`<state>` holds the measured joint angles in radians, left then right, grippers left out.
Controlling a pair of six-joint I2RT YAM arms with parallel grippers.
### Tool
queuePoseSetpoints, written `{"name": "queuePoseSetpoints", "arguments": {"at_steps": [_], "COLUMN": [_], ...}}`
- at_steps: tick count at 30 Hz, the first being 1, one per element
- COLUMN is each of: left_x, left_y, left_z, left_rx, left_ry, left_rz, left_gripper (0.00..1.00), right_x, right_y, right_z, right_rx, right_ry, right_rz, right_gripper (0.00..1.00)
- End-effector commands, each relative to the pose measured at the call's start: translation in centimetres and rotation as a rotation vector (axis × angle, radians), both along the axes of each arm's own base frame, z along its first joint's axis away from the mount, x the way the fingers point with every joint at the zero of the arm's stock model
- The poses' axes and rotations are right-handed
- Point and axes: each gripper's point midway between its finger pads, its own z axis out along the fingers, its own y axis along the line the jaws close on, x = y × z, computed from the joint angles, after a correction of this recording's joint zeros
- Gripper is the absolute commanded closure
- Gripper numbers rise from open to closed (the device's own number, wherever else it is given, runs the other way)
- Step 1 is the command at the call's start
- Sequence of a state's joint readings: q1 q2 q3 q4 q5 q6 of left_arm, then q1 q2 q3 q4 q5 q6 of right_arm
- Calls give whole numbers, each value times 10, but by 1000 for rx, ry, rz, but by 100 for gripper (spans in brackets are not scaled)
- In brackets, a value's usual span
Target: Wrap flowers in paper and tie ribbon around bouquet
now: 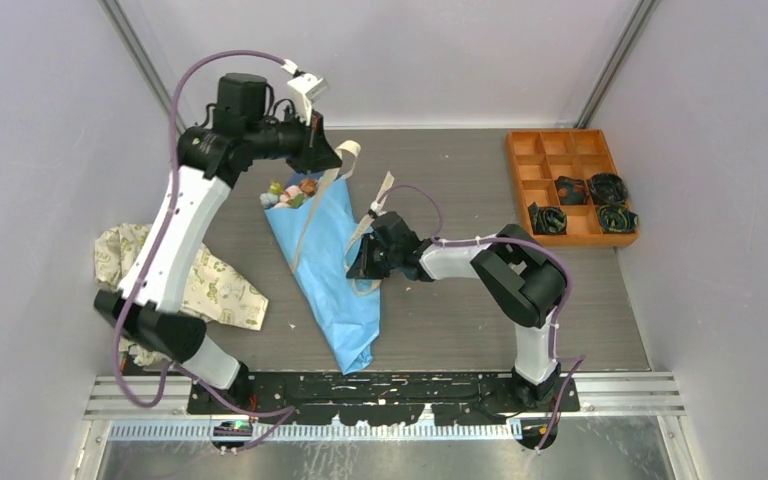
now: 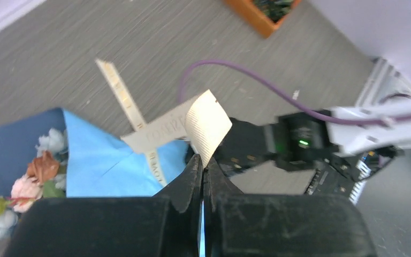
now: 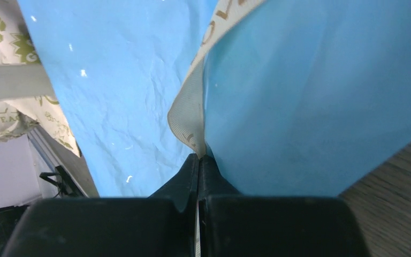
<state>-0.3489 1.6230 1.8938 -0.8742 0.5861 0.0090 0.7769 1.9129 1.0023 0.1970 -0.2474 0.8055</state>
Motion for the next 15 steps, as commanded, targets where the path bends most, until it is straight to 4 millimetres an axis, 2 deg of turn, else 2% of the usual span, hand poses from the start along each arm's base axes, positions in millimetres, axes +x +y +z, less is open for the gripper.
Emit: {"name": "queuePoseSetpoints", "arguments": {"at_steps": [1, 5, 7, 11, 13, 15], "left_x": [-59, -83, -92, -100, -93, -79], "left_y": [-15, -30, -41, -58, -60, -60], "left_z": [27, 25, 26, 42, 43, 33], "left_rx": [-74, -117, -133, -142, -138, -109], "left_ry": [6, 33, 56, 10, -1, -12], "left_rz": [-152, -221, -265, -319, -303, -260], "left_gripper": [100, 99, 100, 100, 99, 100], "right_x": [22, 41, 46, 45, 40, 33], "right_y": [23, 42, 55, 74, 78, 81], "right_z": [51, 98, 111, 114, 111, 104], "right_rx": [133, 177, 214, 284, 309, 322], "right_ry": [-146, -280, -305, -299, -289, -272], "right_rz": [131, 230, 273, 352, 381, 407], "right_gripper": [99, 99, 99, 96, 90, 79]}}
